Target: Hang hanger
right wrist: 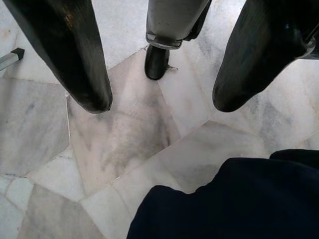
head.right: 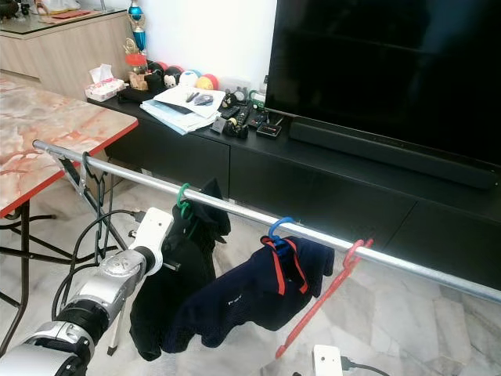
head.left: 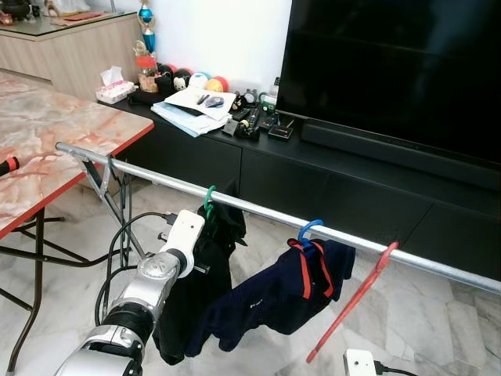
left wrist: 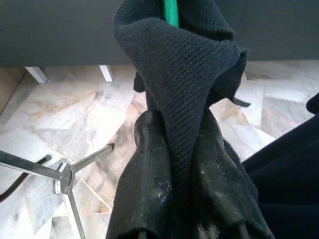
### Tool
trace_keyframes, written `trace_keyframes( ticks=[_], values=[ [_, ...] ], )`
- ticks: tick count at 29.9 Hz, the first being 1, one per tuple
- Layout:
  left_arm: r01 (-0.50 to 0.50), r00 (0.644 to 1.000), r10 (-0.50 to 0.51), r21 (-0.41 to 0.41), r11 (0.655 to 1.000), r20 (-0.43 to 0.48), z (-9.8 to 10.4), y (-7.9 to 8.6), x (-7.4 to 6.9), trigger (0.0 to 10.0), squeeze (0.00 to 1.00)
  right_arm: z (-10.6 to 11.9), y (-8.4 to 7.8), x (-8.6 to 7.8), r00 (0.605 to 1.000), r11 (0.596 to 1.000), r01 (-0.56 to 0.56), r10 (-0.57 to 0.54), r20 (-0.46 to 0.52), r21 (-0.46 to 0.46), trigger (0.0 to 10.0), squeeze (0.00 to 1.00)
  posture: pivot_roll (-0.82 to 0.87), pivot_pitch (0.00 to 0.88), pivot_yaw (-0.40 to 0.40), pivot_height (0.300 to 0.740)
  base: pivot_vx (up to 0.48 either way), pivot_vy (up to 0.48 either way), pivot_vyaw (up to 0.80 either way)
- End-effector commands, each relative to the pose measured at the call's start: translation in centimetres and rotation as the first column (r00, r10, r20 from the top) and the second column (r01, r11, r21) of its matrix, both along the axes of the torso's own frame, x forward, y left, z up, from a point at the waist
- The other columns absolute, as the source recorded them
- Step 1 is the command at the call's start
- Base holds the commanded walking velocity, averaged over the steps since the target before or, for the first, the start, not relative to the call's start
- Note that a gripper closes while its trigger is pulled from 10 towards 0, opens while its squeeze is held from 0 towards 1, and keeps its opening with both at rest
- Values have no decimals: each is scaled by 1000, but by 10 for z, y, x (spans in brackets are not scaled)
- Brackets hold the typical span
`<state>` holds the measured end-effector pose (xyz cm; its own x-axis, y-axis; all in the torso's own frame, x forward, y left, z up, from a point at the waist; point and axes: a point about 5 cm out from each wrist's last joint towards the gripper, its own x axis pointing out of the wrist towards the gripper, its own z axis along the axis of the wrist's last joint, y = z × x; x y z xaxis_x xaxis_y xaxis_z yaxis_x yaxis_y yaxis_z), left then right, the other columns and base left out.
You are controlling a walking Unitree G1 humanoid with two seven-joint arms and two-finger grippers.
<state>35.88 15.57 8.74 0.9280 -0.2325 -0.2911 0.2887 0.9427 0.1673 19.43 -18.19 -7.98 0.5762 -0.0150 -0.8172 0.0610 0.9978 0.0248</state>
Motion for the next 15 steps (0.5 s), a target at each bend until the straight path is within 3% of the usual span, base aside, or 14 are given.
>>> trace_keyframes(
  ticks=[1, 15],
  values=[
    [-2, 1000, 2, -14, 1000, 12, -1, -2, -2, 10000, 0, 0, -1, -1, 1000, 1000, 17, -17, -3, 4, 10000, 0, 187, 2, -68, 740, 0, 0, 0],
    [6, 998, -2, -54, 999, 58, 0, -10, -6, 10000, 0, -2, 0, -4, 1000, 1000, 15, -15, -10, 8, 10000, 0, 188, 9, -65, 740, 0, 0, 0]
  ],
)
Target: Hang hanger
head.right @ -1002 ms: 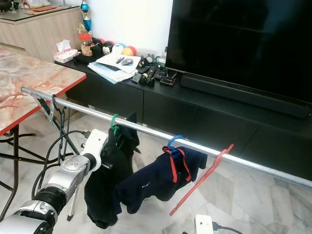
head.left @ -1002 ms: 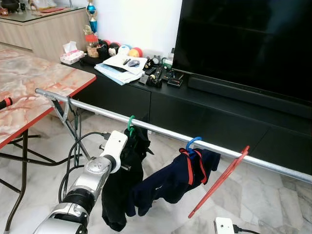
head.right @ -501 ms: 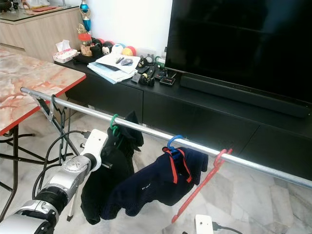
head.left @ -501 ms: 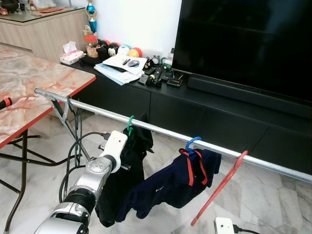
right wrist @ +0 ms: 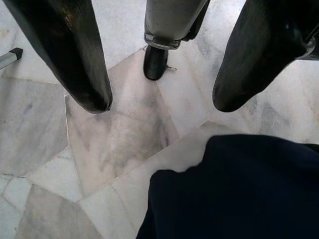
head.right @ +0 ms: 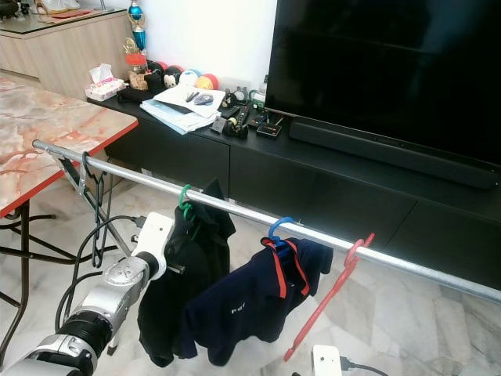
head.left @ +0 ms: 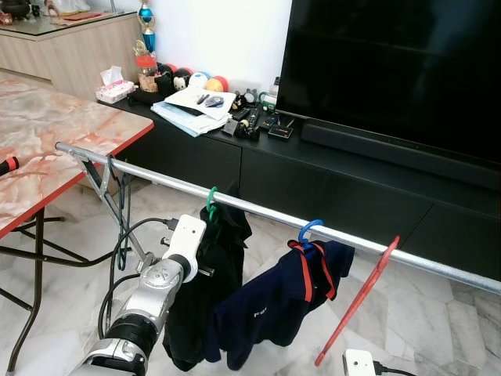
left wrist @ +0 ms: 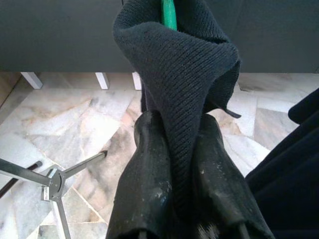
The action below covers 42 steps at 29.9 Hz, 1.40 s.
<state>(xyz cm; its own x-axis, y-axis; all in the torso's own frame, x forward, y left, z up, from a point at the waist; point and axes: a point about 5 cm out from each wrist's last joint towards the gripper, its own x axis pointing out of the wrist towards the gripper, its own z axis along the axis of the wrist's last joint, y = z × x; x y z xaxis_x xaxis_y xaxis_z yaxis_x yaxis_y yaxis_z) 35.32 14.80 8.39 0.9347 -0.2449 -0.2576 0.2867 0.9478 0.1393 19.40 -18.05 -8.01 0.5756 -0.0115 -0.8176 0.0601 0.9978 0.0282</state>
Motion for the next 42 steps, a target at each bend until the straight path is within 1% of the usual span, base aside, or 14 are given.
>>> trace_keyframes(
  ticks=[1, 7, 8, 16, 25, 31, 33, 34, 36, 37, 39, 40, 41, 42],
  values=[
    [2, 1000, -1, -16, 1000, 32, 4, -3, 0, 10000, 0, -2, -1, -4, 1000, 1000, 16, -16, -10, 4, 10000, 0, 188, 9, -65, 740, 0, 0, 0],
    [15, 999, -14, -14, 1000, 39, 2, -5, -3, 10000, 0, -2, -1, -5, 1000, 1000, 15, -15, -13, 3, 10000, 0, 190, 12, -68, 740, 0, 0, 0],
    [16, 999, -15, -16, 1000, 38, 2, -5, -3, 10000, 1000, -2, -1, -5, 1000, 1000, 15, -15, -14, 3, 10000, 0, 190, 12, -68, 740, 0, 0, 0],
    [-2, 999, 5, -57, 998, 52, 4, -3, -5, 10000, 1000, -3, -2, -6, 1000, 1000, 14, -14, -17, 3, 10000, 0, 190, 12, -68, 740, 0, 0, 0],
    [34, 993, -26, -67, 997, 111, 14, 0, -19, 10000, 1000, -3, -2, -7, 1000, 1000, 17, -17, -20, 3, 10000, 0, 194, 19, -65, 740, 0, 0, 0],
    [28, 988, -18, -63, 998, 157, 28, 12, -42, 10000, 1000, -4, -3, -9, 1000, 1000, 17, -17, -23, 1, 10000, 0, 199, 23, -59, 740, 0, 0, 0],
    [16, 985, -7, -53, 998, 171, 32, 19, -54, 10000, 1000, -5, -3, -10, 1000, 1000, 17, -17, -25, 1, 10000, 0, 202, 24, -58, 740, 0, 0, 0],
    [-11, 984, 16, -32, 999, 178, 33, 28, -67, 10000, 1000, -5, -2, -10, 1000, 1000, 15, -15, -27, 0, 10000, 0, 202, 25, -57, 740, 0, 0, 0],
    [-28, 984, 32, -24, 999, 178, 34, 33, -73, 10000, 1000, -5, -2, -10, 1000, 1000, 14, -14, -27, 0, 10000, 0, 202, 25, -57, 740, 0, 0, 0],
    [-77, 982, 80, -21, 997, 174, 35, 43, -83, 10000, 1000, -5, -2, -10, 1000, 1000, 13, -13, -27, 0, 10000, 0, 207, 25, -55, 740, 0, 0, 0],
    [-137, 978, 139, -24, 990, 154, 32, 53, -91, 10000, 992, -5, -2, -10, 1000, 1000, 13, -13, -26, 0, 10000, 0, 213, 21, -52, 740, 0, 0, 0],
    [-180, 974, 180, -14, 984, 135, 27, 62, -95, 10000, 643, -5, -2, -10, 1000, 1000, 13, -13, -26, 1, 10000, 0, 213, 20, -51, 740, 0, 0, 0],
    [-219, 970, 218, 3, 976, 107, 19, 71, -99, 10000, 0, -5, -1, -9, 1000, 1000, 12, -12, -25, 1, 10000, 0, 212, 18, -50, 740, 0, 0, 0],
    [-219, 970, 218, 3, 976, 107, 19, 71, -99, 10000, 0, -5, -1, -9, 1000, 1000, 12, -12, -25, 1, 10000, 0, 212, 18, -50, 740, 0, 0, 0]
  ],
)
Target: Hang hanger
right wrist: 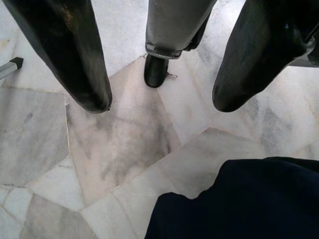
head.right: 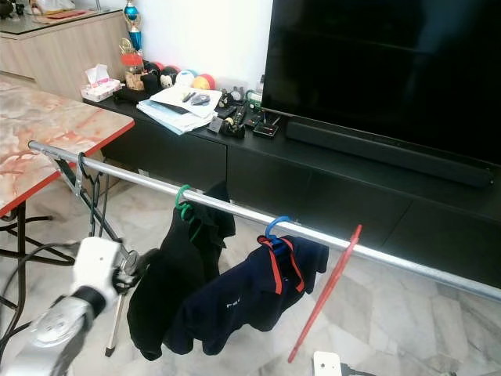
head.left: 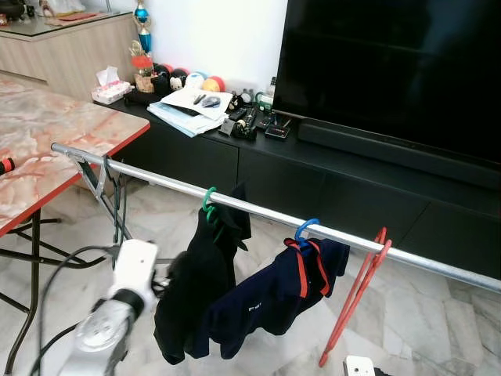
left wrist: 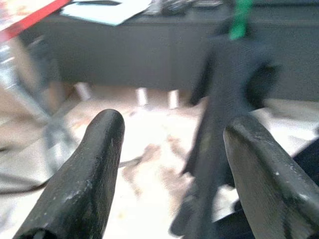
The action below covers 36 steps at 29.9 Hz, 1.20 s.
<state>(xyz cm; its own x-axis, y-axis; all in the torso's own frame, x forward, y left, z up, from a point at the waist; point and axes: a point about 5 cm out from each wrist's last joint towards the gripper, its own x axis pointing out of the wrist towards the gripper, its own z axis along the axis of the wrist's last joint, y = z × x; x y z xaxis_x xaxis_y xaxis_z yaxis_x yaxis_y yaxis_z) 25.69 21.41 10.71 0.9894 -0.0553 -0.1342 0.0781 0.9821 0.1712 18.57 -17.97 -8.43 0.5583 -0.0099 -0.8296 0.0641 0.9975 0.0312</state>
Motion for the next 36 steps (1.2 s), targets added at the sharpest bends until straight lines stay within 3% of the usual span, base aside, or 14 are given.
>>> trace_keyframes(
  ticks=[1, 2, 3, 4, 5, 6, 9, 12, 15, 20, 29, 36],
  values=[
    [-102, 989, 104, 29, 994, -103, -25, 21, -11, 10000, 0, 0, -1, -1, 1000, 1000, 8, -8, -4, -2, 10000, 0, 214, 13, -49, 740, 0, 0, 0],
    [-129, 980, 134, 42, 991, -149, -36, 28, -16, 10000, 0, 0, -1, -1, 1000, 1000, 8, -8, -4, -1, 10000, 0, 215, 10, -49, 740, 0, 0, 0],
    [-171, 950, 184, 74, 983, -254, -62, 38, -28, 10000, 0, 0, -1, -1, 1000, 1000, 10, -10, -3, -1, 10000, 0, 212, 5, -47, 740, 0, 0, 0],
    [-171, 950, 184, 74, 983, -254, -62, 38, -28, 10000, 0, 0, -1, -1, 1000, 1000, 10, -10, -3, -1, 10000, 0, 212, 5, -47, 740, 0, 0, 0],
    [-201, 903, 220, 90, 975, -368, -91, 44, -43, 10000, 0, 0, 0, 0, 1000, 1000, 13, -13, 0, 0, 10000, 0, 211, 0, -42, 740, 0, 0, 0],
    [-216, 876, 235, 93, 972, -422, -105, 45, -52, 10000, 0, 0, 0, -1, 1000, 1000, 14, -14, 0, 1, 10000, 0, 210, 0, -41, 740, 0, 0, 0],
    [-208, 836, 217, 75, 975, -504, -125, 38, -65, 10000, 0, 0, 0, -1, 1000, 1000, 16, -16, -2, -2, 10000, 0, 196, 0, -38, 740, 0, 0, 0],
    [-200, 831, 201, 58, 978, -519, -131, 31, -69, 10000, 0, 0, -1, -1, 1000, 1000, 17, -17, -2, -3, 10000, 0, 196, 0, -36, 740, 0, 0, 0],
    [-211, 836, 195, 28, 977, -513, -136, 23, -64, 10000, 0, -1, -4, -2, 1000, 1000, 16, -16, -5, -9, 10000, 0, 202, 0, -38, 740, 0, 0, 0],
    [-206, 825, 183, 17, 978, -535, -144, 20, -64, 10000, 0, -1, -2, -2, 1000, 1000, 14, -14, -7, -8, 10000, 0, 200, 0, -35, 740, 0, 58, 0],
    [-199, 829, 178, 18, 980, -530, -148, 22, -62, 10000, 0, 0, 1, 0, 1000, 1000, 14, -14, 0, -1, 10000, 0, 204, 0, -36, 740, 0, 461, 0],
    [-199, 813, 177, 21, 980, -555, -158, 24, -64, 10000, 0, 1, 1, 2, 1000, 1000, 19, -19, 4, -2, 10000, 0, 201, 0, -34, 740, 0, 480, 0]
  ],
)
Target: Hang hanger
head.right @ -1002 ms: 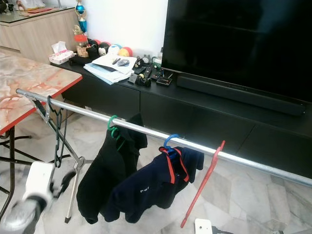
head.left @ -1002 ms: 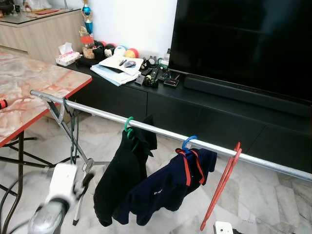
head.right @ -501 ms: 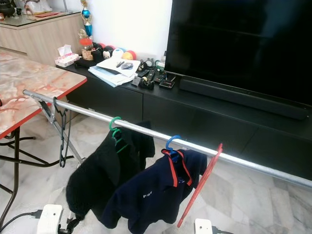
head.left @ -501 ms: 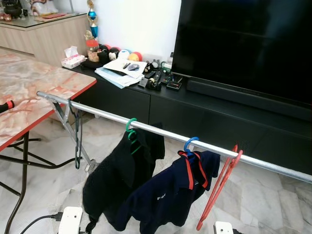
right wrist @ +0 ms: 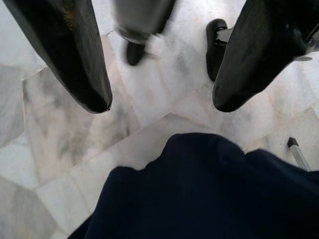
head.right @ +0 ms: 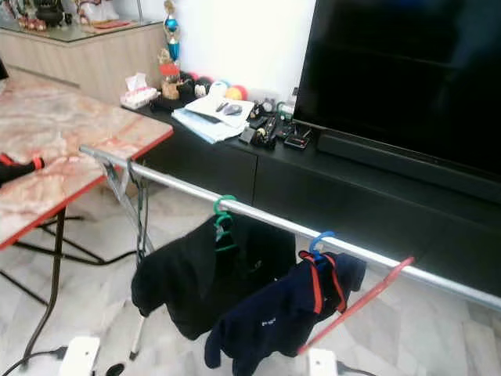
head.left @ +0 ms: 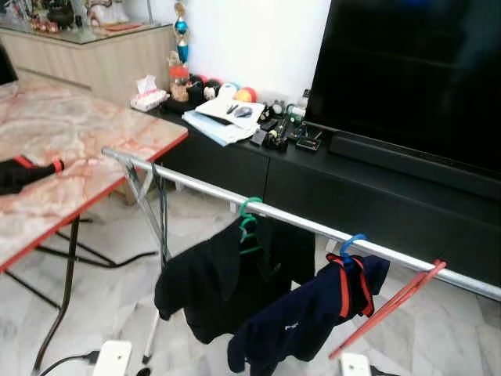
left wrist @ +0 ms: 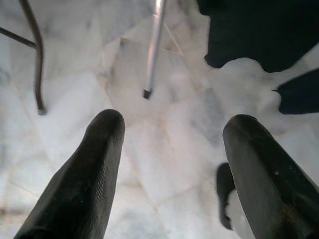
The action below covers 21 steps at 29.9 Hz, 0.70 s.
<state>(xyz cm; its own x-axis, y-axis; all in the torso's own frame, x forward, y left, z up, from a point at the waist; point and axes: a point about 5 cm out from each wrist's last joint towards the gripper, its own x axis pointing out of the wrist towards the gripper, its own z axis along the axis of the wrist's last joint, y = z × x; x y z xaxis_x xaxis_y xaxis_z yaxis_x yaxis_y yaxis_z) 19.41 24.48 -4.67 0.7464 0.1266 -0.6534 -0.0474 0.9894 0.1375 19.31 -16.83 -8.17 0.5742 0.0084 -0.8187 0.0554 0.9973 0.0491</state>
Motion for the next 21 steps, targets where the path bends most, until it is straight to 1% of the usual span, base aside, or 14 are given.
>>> trace_keyframes(
  ticks=[1, 5, 16, 21],
  values=[
    [10, 1000, -10, -18, 1000, -12, -5, -7, -2, 10000, 0, -2, -11, -6, 999, 999, 28, -28, -15, -19, 10000, 0, 201, 0, -34, 740, 0, 480, 0],
    [16, 999, -17, -19, 1000, -34, -12, -8, -6, 10000, 0, -2, -12, -5, 999, 999, 30, -31, -15, -22, 10000, 0, 200, 3, -37, 740, 0, 480, 0],
    [25, 998, -26, -10, 1000, -58, -18, -8, -11, 10000, 0, -2, -12, -6, 999, 999, 34, -34, -16, -23, 10000, 0, 199, 6, -38, 740, 0, 476, 0],
    [25, 998, -26, -10, 1000, -57, -19, -7, -13, 10000, 0, -2, -11, -7, 999, 999, 39, -40, -9, -14, 10000, 0, 195, 12, -40, 740, 0, 0, 0]
  ],
)
